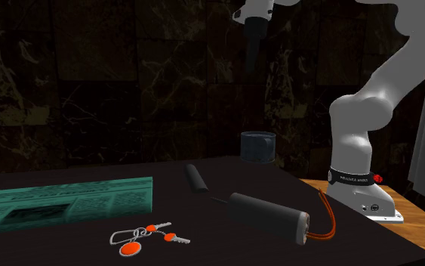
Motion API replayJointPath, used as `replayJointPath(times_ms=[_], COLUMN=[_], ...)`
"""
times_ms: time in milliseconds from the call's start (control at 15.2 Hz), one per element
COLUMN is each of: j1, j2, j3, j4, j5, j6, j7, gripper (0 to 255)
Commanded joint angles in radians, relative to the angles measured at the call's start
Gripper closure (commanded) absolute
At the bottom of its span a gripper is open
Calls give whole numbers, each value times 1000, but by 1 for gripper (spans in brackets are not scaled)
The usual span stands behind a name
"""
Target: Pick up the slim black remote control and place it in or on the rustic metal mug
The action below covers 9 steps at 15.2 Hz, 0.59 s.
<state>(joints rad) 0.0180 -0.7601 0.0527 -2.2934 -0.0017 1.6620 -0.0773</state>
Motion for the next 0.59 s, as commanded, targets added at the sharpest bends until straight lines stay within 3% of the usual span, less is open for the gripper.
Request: replayJointPath(times_ms=[0,528], j1=[0,-52], j2=[0,118], j3=[0,160], j4=[0,-93], j5=[0,137], j6=[0,134], j7=[0,407], gripper=[0,0])
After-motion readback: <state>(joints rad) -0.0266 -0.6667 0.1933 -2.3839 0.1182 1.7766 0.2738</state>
